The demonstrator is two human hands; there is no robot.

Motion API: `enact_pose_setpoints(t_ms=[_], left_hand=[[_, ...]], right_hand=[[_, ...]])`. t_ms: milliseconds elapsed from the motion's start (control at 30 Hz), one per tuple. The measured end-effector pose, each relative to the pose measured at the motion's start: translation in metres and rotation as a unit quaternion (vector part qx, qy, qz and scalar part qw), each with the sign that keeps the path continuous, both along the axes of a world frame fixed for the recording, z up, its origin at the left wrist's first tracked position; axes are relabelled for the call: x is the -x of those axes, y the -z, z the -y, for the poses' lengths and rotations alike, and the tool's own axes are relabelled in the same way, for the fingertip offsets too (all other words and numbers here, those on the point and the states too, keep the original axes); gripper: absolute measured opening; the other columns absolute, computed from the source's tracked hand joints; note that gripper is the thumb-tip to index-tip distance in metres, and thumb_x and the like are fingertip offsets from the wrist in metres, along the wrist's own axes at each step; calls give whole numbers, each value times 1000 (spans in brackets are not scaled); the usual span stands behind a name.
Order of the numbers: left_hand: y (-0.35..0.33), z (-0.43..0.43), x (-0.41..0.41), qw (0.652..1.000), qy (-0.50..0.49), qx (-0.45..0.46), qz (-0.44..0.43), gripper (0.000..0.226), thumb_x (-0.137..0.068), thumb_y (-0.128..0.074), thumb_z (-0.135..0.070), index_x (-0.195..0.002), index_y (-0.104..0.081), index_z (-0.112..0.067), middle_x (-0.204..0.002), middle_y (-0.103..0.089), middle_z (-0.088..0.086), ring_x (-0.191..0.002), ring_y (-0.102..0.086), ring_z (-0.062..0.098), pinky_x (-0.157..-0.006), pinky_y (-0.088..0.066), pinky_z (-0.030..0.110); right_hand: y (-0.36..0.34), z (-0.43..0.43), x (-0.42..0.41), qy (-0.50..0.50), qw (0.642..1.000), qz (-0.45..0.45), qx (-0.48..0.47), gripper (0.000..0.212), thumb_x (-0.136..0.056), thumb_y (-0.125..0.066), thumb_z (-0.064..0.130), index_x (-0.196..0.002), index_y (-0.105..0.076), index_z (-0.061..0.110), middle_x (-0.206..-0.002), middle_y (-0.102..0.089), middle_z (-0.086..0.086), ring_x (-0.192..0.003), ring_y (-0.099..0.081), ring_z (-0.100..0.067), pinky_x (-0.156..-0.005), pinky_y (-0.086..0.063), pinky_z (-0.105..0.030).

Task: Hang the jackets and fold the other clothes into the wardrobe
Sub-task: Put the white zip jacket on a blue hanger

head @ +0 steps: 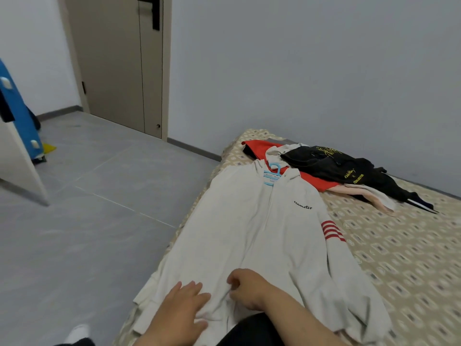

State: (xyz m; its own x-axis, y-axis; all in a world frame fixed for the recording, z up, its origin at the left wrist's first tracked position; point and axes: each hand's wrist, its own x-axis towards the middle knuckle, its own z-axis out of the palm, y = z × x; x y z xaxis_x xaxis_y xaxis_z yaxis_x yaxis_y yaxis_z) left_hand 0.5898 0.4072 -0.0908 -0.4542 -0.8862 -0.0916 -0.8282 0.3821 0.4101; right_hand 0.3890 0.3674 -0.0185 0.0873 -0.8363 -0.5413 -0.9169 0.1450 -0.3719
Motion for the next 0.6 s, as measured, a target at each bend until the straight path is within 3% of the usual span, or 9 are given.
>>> enact_pose_setpoints(t_ms=[67, 100, 167, 267, 400, 467, 600], left_hand=[[2, 0, -2, 998, -12, 54, 10, 37, -78, -70, -49, -113, -69, -37, -132, -57, -12, -127, -50, 6, -118, -27, 28], [3, 0, -1, 998, -23, 64, -7, 22, -83, -66, -45, -101, -71, -32, -117, -59, -15, -116, -55, 6, -115, -31, 28], [4, 1, 0, 997, -55, 50, -36, 21, -94, -52, -40, -92, -68, -25, -99, -55, -16, -102, -55, 8, -107, -30, 24], [-6, 10, -5, 989, -120, 69, -51, 25, -99, -44, -36, -82, -59, -26, -82, -56, -11, -90, -57, 14, -81, -32, 27], [-18, 20, -24, 984, -167, 66, 18, 20, -97, -44, -34, -77, -45, -28, -92, -67, -2, -92, -61, 21, -70, -31, 33], [-19, 21, -28, 983, -171, 36, 57, 13, -93, -46, -31, -81, -50, -29, -96, -67, -4, -95, -61, 20, -72, -33, 31], [-21, 16, -16, 977, -205, 20, 51, 16, -85, -51, -17, -89, -57, -32, -93, -55, -8, -95, -55, 20, -73, -26, 32]], right_hand=[[0, -3, 3, -5, 999, -37, 4, 32, -89, -53, 15, -120, -61, 13, -128, -60, -6, -117, -56, -23, -96, -42, -26], [-1, -4, 3, -10, 998, -60, 5, 30, -89, -52, 13, -117, -62, 11, -126, -61, -7, -115, -57, -24, -94, -43, -27], [0, -3, 4, -26, 995, -101, -6, 31, -89, -53, 8, -118, -65, 8, -126, -61, -9, -115, -58, -26, -96, -46, -29], [-4, -3, 1, -69, 982, -173, -38, 26, -89, -61, 13, -113, -65, 6, -113, -60, -13, -108, -59, -29, -93, -47, -30], [-8, -1, -6, -93, 967, -222, -82, 34, -87, -62, 34, -102, -65, 3, -84, -50, -11, -92, -53, -29, -81, -42, -31], [-7, 2, -7, -108, 965, -221, -90, 33, -85, -65, 36, -97, -65, 5, -90, -56, -10, -94, -57, -29, -83, -45, -31], [-1, 1, -7, -84, 989, -123, 10, 37, -69, -72, 19, -106, -68, 18, -105, -60, 4, -97, -61, -18, -82, -53, -28]])
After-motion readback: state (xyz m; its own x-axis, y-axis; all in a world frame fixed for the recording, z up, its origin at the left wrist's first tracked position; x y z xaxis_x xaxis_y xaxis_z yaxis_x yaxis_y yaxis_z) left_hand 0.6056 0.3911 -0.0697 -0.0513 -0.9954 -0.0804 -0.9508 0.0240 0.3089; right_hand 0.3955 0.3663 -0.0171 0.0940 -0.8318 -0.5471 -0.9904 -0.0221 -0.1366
